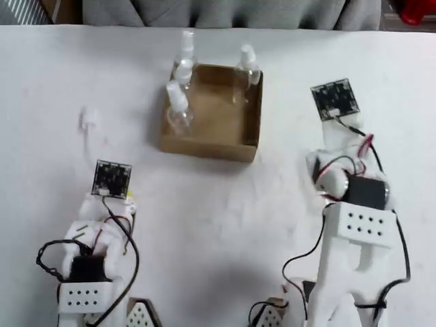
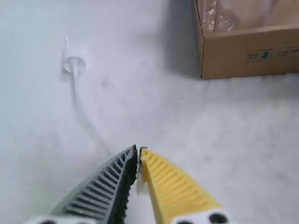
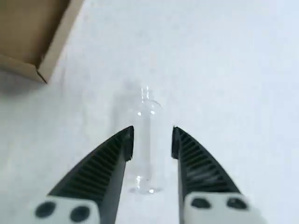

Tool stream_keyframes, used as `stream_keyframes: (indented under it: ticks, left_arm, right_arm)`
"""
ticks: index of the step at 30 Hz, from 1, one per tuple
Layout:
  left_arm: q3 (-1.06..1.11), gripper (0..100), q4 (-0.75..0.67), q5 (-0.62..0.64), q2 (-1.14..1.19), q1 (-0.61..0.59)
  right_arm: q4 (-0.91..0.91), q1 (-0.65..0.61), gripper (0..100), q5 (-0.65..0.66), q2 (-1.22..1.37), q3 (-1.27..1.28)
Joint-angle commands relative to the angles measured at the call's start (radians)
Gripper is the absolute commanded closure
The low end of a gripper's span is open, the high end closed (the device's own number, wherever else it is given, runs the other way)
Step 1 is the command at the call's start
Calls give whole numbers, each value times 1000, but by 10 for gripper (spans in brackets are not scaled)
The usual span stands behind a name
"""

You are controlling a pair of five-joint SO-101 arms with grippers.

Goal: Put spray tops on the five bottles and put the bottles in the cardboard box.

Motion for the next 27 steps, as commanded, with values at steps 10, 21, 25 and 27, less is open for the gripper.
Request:
stream_keyframes:
  ticks: [10,21,25,27]
  left_arm:
    - [-5,980,-26,-11,-5,-7]
    - [-5,980,-35,-11,-5,-7]
    - [-5,980,-35,-11,-5,-7]
    - [-5,980,-37,-11,-5,-7]
  right_arm:
    - [111,33,848,-43,-19,68]
    - [62,8,849,-35,-8,112]
    - [19,21,820,-40,114,71]
    - [-7,25,775,-43,219,21]
